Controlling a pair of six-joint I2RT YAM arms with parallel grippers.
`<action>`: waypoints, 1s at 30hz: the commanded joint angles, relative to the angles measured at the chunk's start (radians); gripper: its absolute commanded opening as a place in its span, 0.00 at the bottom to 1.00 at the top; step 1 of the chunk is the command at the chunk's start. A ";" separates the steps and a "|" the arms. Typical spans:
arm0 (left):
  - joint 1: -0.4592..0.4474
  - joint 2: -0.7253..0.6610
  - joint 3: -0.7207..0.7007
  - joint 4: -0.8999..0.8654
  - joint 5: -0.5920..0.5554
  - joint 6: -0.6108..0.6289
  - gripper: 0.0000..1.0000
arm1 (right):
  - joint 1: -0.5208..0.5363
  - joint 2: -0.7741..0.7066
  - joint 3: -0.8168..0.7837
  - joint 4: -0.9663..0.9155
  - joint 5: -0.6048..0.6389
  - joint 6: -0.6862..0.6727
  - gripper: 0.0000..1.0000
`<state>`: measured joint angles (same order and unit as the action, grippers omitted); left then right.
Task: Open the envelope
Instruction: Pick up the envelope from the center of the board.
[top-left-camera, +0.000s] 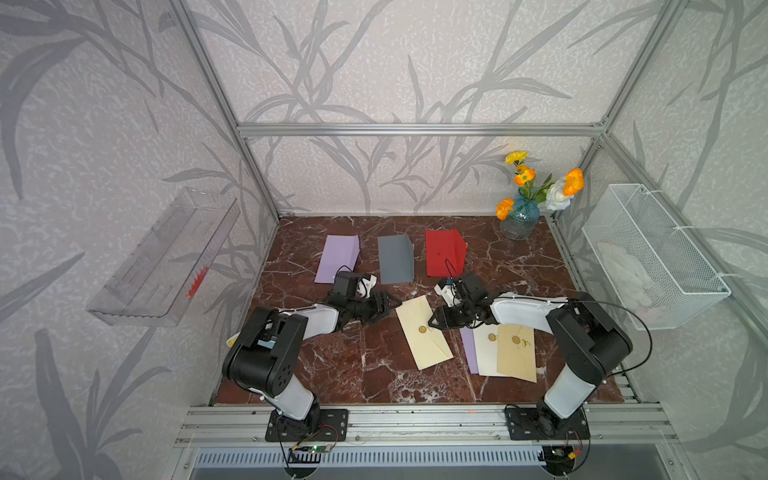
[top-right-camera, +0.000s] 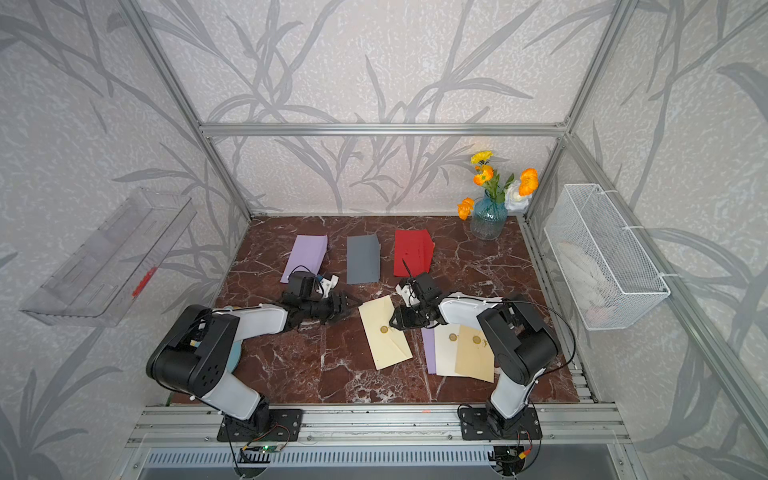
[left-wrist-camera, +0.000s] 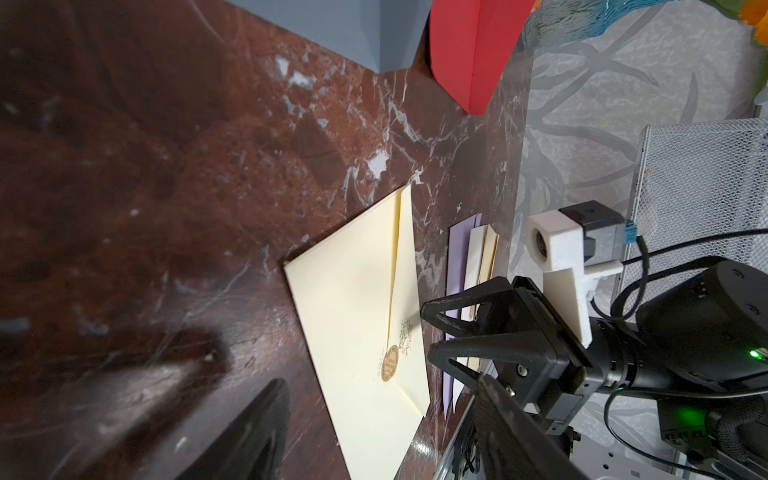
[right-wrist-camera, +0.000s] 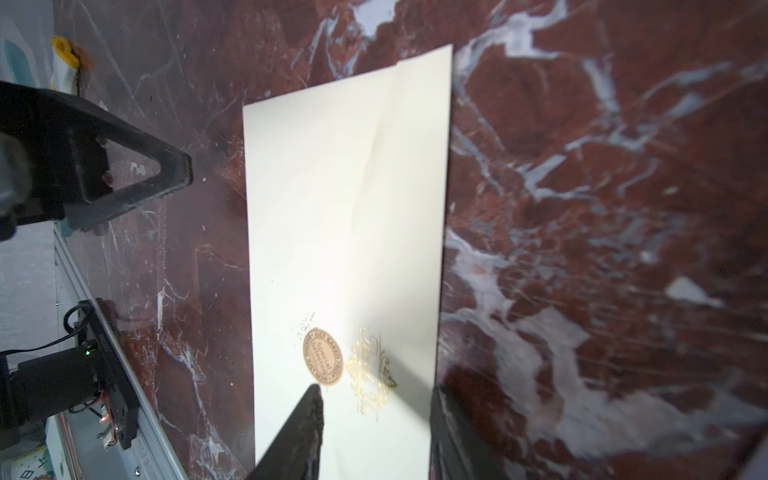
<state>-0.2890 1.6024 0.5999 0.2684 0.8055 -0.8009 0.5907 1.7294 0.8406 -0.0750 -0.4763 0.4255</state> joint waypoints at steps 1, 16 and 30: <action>-0.008 -0.006 -0.033 -0.034 0.018 0.000 0.70 | 0.025 0.049 0.000 -0.011 -0.005 0.037 0.43; -0.009 0.039 -0.048 -0.026 0.003 -0.003 0.70 | 0.074 0.098 0.025 0.035 -0.031 0.076 0.43; -0.007 0.067 0.067 -0.032 -0.005 0.033 0.67 | 0.116 0.130 0.054 0.045 -0.021 0.091 0.43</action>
<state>-0.2886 1.6745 0.6437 0.2768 0.7994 -0.7975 0.6891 1.8198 0.9028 0.0261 -0.5247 0.5163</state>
